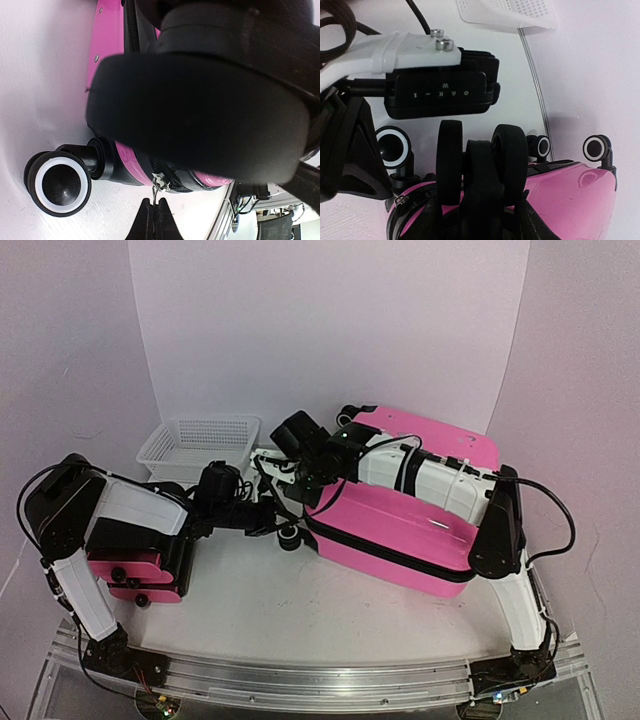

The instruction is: Open, take out, and arrange the luggage

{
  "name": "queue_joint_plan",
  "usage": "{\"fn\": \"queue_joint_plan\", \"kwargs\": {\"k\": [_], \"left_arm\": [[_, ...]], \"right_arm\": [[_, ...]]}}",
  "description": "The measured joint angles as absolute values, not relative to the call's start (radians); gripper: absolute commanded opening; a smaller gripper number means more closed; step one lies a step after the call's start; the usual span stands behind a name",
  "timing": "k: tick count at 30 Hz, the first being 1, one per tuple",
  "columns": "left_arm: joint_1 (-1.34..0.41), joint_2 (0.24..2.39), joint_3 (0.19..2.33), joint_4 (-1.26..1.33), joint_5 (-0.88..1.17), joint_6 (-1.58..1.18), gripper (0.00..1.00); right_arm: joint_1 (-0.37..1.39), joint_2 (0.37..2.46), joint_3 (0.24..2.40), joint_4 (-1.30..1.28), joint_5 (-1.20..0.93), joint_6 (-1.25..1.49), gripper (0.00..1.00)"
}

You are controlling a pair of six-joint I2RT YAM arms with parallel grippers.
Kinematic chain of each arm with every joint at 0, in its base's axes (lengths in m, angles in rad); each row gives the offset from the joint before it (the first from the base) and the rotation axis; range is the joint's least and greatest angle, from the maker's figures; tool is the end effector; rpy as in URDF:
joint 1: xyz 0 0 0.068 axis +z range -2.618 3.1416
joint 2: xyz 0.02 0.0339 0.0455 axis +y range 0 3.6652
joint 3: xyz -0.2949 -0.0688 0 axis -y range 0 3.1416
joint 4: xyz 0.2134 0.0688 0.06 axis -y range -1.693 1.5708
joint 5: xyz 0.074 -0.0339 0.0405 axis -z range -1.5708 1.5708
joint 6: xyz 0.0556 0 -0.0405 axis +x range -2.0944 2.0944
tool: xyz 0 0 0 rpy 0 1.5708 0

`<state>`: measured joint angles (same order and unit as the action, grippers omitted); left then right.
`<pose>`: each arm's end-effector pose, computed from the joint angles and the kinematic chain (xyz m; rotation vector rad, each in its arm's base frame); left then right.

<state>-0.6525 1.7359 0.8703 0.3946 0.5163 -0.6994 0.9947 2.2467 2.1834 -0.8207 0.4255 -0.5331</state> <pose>0.2706 -0.2413 0.2253 0.3092 2.2430 -1.3176 0.2918 0.4070 0.2936 -1.5047 1.8351 -0.3040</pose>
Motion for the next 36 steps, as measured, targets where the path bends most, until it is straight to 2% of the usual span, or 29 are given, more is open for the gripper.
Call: {"fn": "queue_joint_plan", "kwargs": {"k": [6, 7, 13, 20, 28, 32, 36], "left_arm": [[-0.633, 1.764, 0.884, 0.413, 0.558, -0.703, 0.00], [-0.629, 1.769, 0.889, 0.412, 0.566, -0.702, 0.00], [-0.601, 1.807, 0.925, 0.411, 0.623, -0.677, 0.00], [-0.577, 1.877, 0.997, 0.410, 0.708, -0.609, 0.00], [-0.577, 1.901, 1.029, 0.418, 0.648, -0.443, 0.00], [-0.578, 1.905, 1.030, 0.439, 0.620, -0.310, 0.00], [-0.574, 1.911, 1.030, 0.465, 0.578, -0.196, 0.00]], "right_arm": [[0.984, 2.236, 2.172, -0.812, 0.387, -0.529, 0.01], [0.979, 2.235, 2.172, -0.812, 0.376, -0.530, 0.00], [0.942, 2.228, 2.180, -0.823, 0.253, -0.527, 0.00], [0.839, 2.201, 2.179, -0.847, -0.071, -0.527, 0.00], [0.775, 2.174, 2.167, -0.891, -0.307, -0.565, 0.00], [0.743, 2.132, 2.163, -0.965, -0.391, -0.618, 0.00], [0.748, 2.071, 2.103, -1.162, -0.479, -0.659, 0.00]]}}
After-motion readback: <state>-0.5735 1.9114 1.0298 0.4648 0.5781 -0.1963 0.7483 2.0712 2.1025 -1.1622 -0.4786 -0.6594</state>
